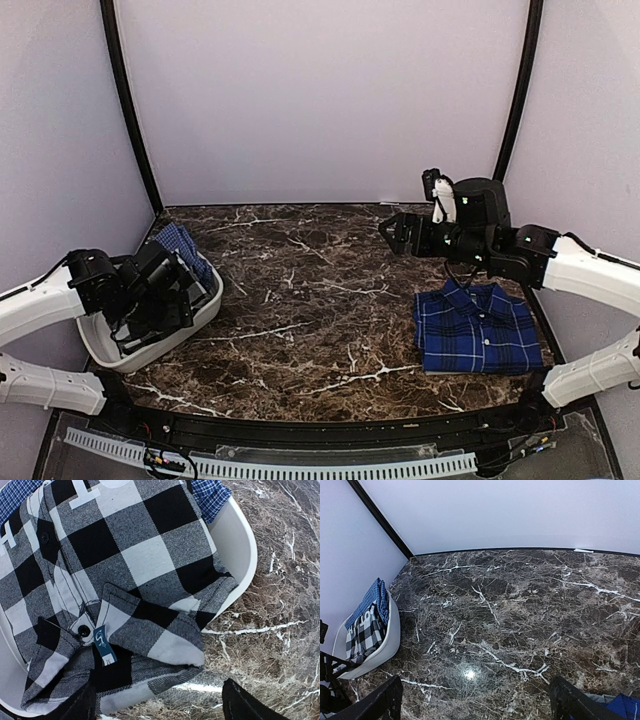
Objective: Fold and stack the long sleeve shirts
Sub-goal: Pick up the crumpled shirt from the bin.
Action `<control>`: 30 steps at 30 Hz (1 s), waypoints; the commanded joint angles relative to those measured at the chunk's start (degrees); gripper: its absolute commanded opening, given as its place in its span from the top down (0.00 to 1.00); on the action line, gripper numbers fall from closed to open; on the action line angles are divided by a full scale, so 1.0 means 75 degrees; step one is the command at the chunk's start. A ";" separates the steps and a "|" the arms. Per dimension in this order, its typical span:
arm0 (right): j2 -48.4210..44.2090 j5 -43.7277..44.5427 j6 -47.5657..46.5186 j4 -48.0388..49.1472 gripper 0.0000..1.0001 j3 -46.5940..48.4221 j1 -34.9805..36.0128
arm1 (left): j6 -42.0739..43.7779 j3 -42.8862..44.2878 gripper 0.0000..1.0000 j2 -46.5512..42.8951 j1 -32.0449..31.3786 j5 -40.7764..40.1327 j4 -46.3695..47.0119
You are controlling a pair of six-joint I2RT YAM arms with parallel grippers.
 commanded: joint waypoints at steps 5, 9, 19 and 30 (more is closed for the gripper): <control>-0.0132 -0.0145 -0.0134 0.0493 0.01 -0.0217 0.0031 | -0.0261 -0.0192 0.24 0.0860 0.0003 -0.0221 0.0455; -0.0198 -0.0191 -0.0168 0.0486 0.01 -0.0216 0.0031 | -0.0176 -0.0104 0.36 0.1216 0.0066 -0.0603 0.0716; -0.0424 -0.0137 -0.0275 0.0419 0.01 -0.0168 0.0031 | 0.0628 0.0446 0.98 0.1388 0.0293 -0.0648 0.1353; -0.0580 0.0286 -0.0386 0.0167 0.01 0.0100 0.0037 | 0.3974 0.3418 1.00 0.1954 0.0166 0.2235 0.3652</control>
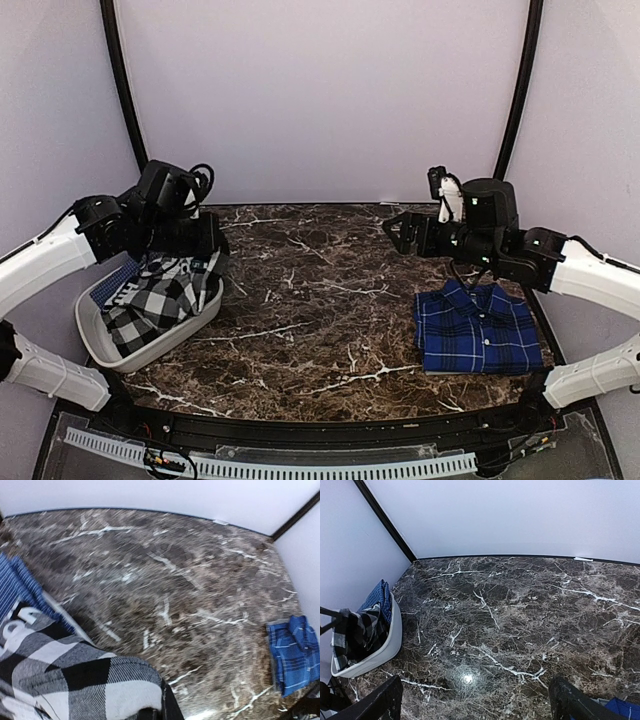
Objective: Fold and stack the long sleeve shirts
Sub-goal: Pick up the crumpled shirt from the bin, then pass from the left arm to the right
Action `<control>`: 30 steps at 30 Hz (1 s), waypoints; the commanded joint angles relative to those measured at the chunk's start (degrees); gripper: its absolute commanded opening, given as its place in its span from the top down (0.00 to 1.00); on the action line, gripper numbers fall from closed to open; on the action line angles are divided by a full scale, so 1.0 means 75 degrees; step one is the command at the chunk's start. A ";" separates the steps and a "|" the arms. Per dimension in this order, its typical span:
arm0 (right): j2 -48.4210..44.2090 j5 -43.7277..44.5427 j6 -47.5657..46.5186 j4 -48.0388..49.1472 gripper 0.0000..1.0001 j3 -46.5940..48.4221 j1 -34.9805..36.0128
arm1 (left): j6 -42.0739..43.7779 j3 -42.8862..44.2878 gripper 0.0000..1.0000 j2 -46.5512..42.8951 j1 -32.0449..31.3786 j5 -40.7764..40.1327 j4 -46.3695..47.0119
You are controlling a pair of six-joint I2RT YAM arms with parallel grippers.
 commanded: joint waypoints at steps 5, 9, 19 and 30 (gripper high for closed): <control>-0.0296 0.0579 -0.0227 -0.0141 0.01 0.0509 0.0031 | 0.1888 0.2482 1.00 0.1137 -0.0601 0.3264 0.1984; -0.0437 0.0776 -0.0270 -0.0348 0.01 0.0773 0.0037 | 0.2000 0.3446 1.00 0.1762 -0.1187 0.4357 0.2817; -0.0817 0.1147 -0.0343 -0.0630 0.01 0.0815 0.0029 | 0.1361 0.3113 1.00 0.1817 -0.0868 0.4704 0.4190; -0.0101 0.0033 -0.0626 -0.0116 0.01 0.0361 0.0020 | 0.0762 0.2134 1.00 0.2971 0.0421 0.6984 0.5065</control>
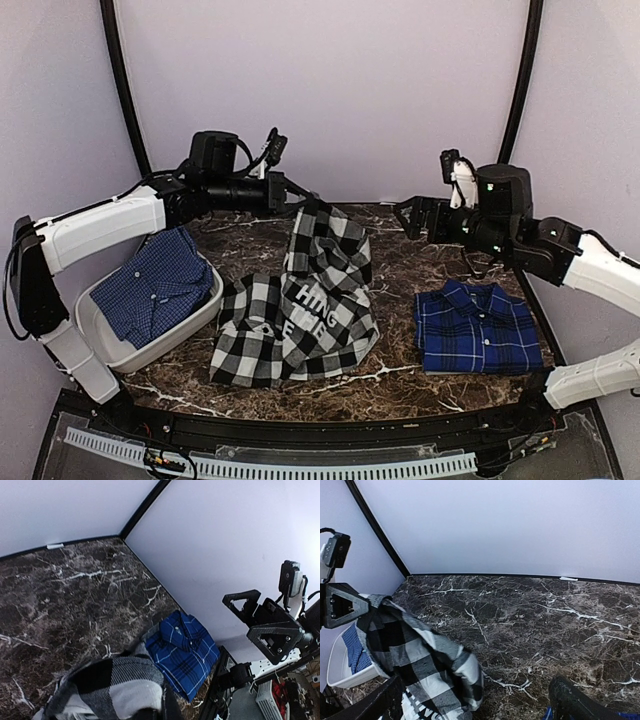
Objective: Fold and stack the long sleeve shirts
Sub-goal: Pass from the left arm to the right
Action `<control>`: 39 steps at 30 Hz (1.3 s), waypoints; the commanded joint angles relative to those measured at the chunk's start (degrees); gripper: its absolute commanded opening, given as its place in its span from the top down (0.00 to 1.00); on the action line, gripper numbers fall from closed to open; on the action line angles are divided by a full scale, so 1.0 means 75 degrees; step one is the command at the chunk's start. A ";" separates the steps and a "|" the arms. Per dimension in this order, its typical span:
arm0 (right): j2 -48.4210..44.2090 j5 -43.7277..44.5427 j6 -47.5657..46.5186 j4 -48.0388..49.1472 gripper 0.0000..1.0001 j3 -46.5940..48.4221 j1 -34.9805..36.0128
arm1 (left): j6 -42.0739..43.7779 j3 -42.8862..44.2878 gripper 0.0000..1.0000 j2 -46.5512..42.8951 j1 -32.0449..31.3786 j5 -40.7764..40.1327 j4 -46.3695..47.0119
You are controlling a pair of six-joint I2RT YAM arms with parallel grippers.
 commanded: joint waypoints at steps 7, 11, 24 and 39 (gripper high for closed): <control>0.1279 -0.1450 -0.0984 0.1371 0.02 -0.0574 -0.0007 | -0.0053 -0.0048 1.00 -0.0113 -0.0086 0.1923 0.1006; 0.1800 -0.2352 -0.1618 0.1926 0.03 -0.0579 -0.0050 | -0.0003 -0.0063 1.00 -0.0220 -0.0086 0.1962 0.0928; 0.3049 -0.2602 -0.1566 0.2675 0.51 0.0080 -0.0181 | -0.0236 -0.0086 1.00 -0.0490 -0.0086 0.2054 0.1162; 0.1116 -0.2152 -0.2126 0.0415 1.00 0.2555 -0.0209 | -0.1027 0.1573 1.00 -0.0310 -0.0178 0.2955 0.1907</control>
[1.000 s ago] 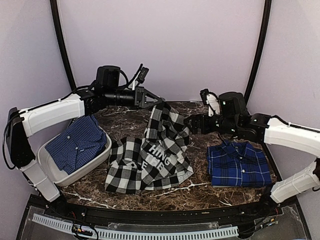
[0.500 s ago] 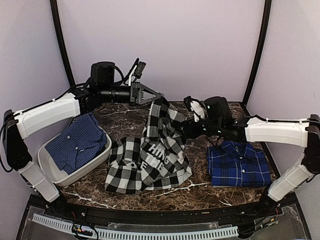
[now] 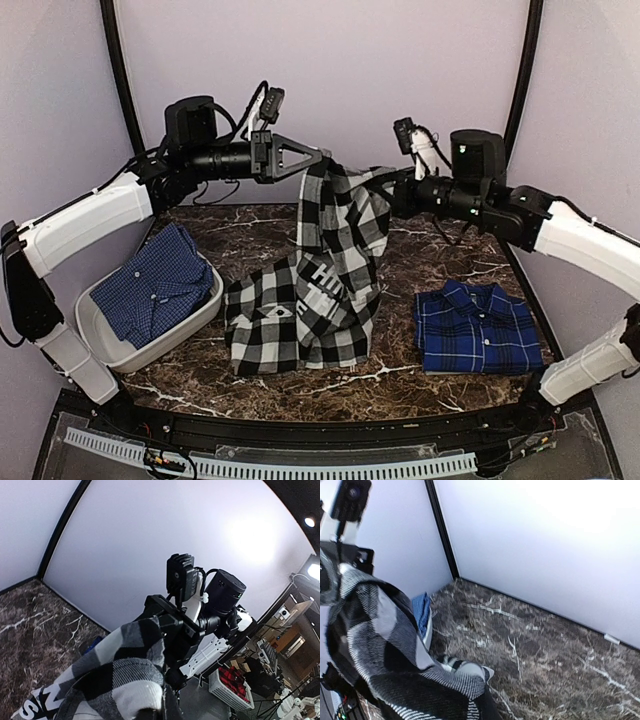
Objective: Fold and stack the long sleeve shirts
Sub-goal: Pass from the left arm to the right
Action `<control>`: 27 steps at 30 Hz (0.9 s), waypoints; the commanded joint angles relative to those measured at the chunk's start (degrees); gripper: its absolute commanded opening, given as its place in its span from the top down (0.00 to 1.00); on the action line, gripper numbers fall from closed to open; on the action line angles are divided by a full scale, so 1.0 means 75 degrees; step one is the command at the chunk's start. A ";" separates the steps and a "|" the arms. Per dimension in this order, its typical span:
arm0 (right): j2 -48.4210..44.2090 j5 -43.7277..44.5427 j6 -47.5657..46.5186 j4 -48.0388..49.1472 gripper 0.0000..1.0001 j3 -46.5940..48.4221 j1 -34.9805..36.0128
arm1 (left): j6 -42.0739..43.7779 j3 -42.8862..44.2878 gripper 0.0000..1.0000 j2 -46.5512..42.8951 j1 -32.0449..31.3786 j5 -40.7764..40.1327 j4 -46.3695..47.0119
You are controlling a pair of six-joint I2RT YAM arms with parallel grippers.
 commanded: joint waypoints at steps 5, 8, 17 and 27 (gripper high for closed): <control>-0.1187 -0.0099 -0.0429 -0.1013 1.00 0.2026 -0.0037 | -0.0658 0.1456 1.00 -0.0288 -0.0145 0.0691 0.1113; -0.1411 -0.0288 -0.0325 -0.1139 1.00 0.2357 -0.0037 | -0.0707 0.1515 1.00 -0.0467 0.0036 0.0121 0.1115; -0.0460 0.0968 -0.0443 -0.1981 1.00 0.2236 -0.0056 | -0.2440 0.0892 1.00 0.1195 0.1320 0.0632 0.1785; 0.1163 0.1256 0.0004 -0.2305 1.00 0.0725 -0.1779 | -0.1992 0.0303 0.70 0.3205 0.1358 -0.0097 0.0678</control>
